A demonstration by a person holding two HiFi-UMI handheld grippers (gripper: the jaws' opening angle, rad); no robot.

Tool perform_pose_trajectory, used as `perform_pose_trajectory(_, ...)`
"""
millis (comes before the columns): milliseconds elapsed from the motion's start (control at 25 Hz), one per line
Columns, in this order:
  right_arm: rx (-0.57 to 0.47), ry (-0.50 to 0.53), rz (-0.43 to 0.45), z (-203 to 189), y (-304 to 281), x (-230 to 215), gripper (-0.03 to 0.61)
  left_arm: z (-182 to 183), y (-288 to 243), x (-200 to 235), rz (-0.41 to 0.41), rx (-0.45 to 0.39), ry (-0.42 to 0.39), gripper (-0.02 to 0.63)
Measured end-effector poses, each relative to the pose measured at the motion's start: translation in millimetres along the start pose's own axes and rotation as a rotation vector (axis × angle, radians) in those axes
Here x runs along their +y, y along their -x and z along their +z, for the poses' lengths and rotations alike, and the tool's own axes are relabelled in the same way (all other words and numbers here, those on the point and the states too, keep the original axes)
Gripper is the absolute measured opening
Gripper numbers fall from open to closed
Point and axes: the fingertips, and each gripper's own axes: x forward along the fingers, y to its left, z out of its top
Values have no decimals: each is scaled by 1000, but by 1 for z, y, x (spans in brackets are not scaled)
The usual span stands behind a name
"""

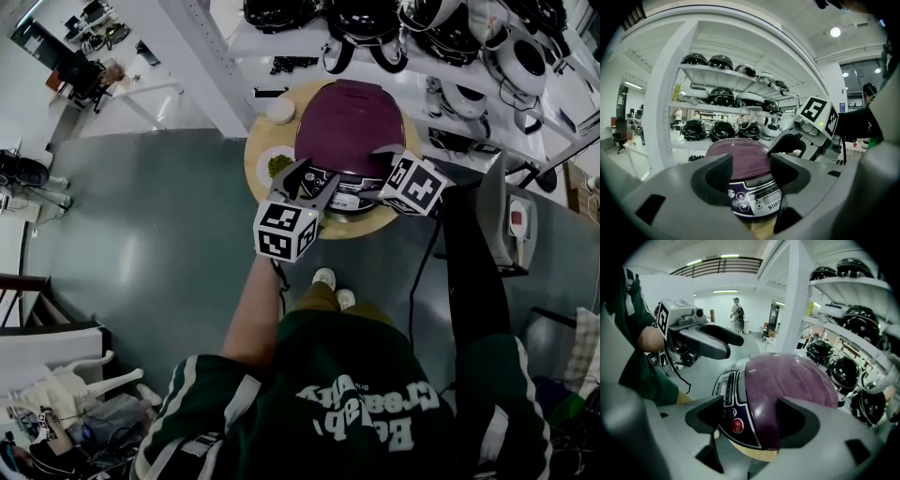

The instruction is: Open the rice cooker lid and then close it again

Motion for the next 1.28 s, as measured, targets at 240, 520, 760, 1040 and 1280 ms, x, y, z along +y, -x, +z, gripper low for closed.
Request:
perform_pose_trajectory(240,-20,-212,51,5,-3,-1,370,-4,-3,-2,-14,16,-5,253)
perform_pose_trajectory(520,119,-165,9,9,-12,5,373,-8,-7,-4,-34,35,-3,258)
perform_pose_trajectory(760,132,-97,-26,4,-13,4,373,-5,-3,-4,-39,24,-22,258)
perform_pose_trajectory(1040,-38,-90,-108,11,-4,3,366,13,4,3,-32,-1,-33,259)
perform_pose_trajectory(1280,-342,-190,-300,37,33,-6,354,36,19,8,1,-76,-4,259)
